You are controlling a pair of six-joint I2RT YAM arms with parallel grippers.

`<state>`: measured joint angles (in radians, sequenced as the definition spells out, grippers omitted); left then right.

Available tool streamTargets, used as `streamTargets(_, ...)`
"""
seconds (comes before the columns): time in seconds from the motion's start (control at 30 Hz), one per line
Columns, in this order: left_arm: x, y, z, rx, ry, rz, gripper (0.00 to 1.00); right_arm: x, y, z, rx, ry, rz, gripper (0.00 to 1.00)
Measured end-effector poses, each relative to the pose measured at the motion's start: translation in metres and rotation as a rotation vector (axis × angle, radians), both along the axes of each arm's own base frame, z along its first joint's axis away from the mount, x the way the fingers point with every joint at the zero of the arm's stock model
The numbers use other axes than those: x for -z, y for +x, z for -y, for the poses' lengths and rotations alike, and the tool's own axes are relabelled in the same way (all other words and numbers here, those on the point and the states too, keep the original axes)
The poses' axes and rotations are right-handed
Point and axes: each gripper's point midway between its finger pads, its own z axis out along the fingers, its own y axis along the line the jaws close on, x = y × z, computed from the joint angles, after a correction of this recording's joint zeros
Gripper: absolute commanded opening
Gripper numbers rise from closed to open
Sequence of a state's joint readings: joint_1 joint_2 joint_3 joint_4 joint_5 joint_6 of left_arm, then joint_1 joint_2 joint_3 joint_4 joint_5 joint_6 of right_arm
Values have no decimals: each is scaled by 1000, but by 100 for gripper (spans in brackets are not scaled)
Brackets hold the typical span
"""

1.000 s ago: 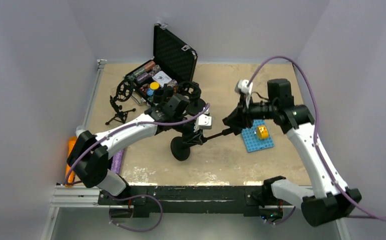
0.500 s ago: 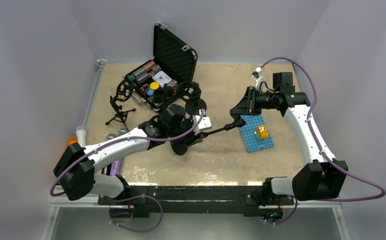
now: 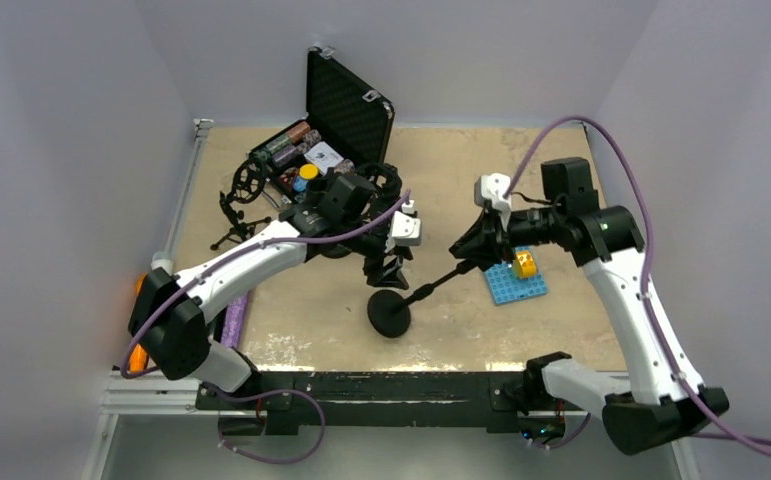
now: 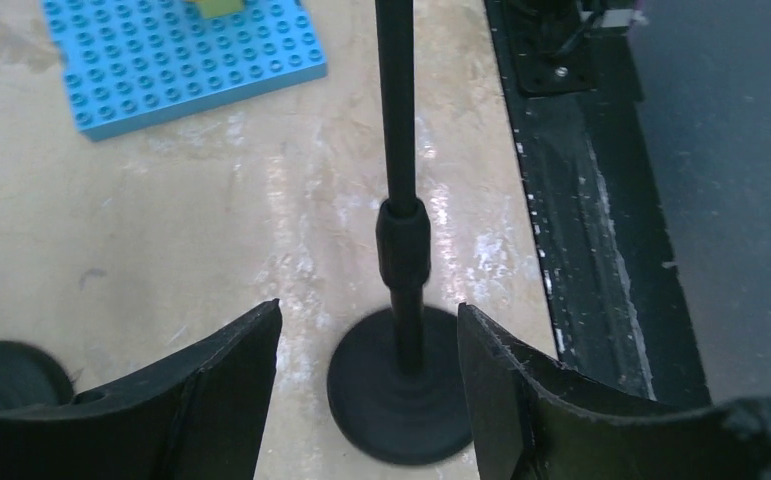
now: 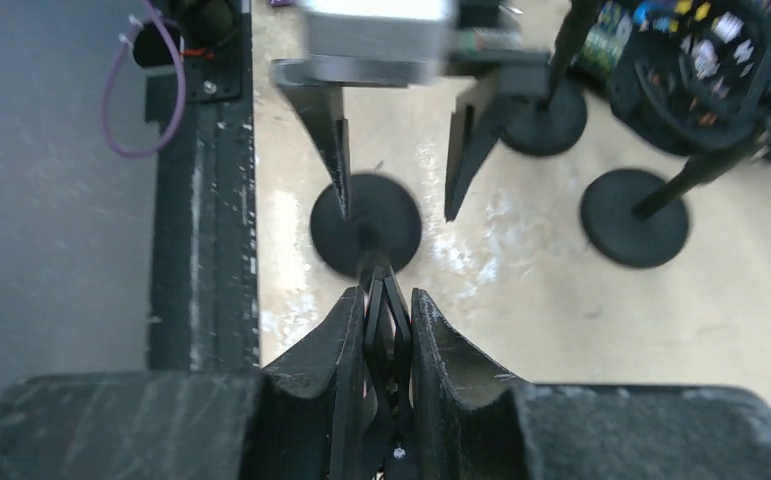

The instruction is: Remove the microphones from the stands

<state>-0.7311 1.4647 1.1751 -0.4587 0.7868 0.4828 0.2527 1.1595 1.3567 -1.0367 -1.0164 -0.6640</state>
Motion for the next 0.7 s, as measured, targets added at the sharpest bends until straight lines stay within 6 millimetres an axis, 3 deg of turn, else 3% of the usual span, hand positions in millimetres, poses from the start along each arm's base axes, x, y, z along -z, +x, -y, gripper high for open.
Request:
streamTargets(0.17, 9, -11, 10, 104, 23, -112, 69, -13, -25, 5, -116, 7, 273, 0)
streamTargets(0.37, 30, -19, 20, 151, 55, -217, 69, -12, -31, 2, -201, 5, 461, 0)
streamTargets(0.5, 28, -23, 36, 147, 23, -233, 69, -11, -38, 2, -235, 4, 523, 0)
streamTargets(0.6, 24, -23, 49, 139, -8, -242, 63, -10, -38, 2, -246, 0, 543, 0)
streamTargets(0.7, 27, -23, 62, 141, -23, -255, 48, -7, -37, 2, -252, -5, 555, 0)
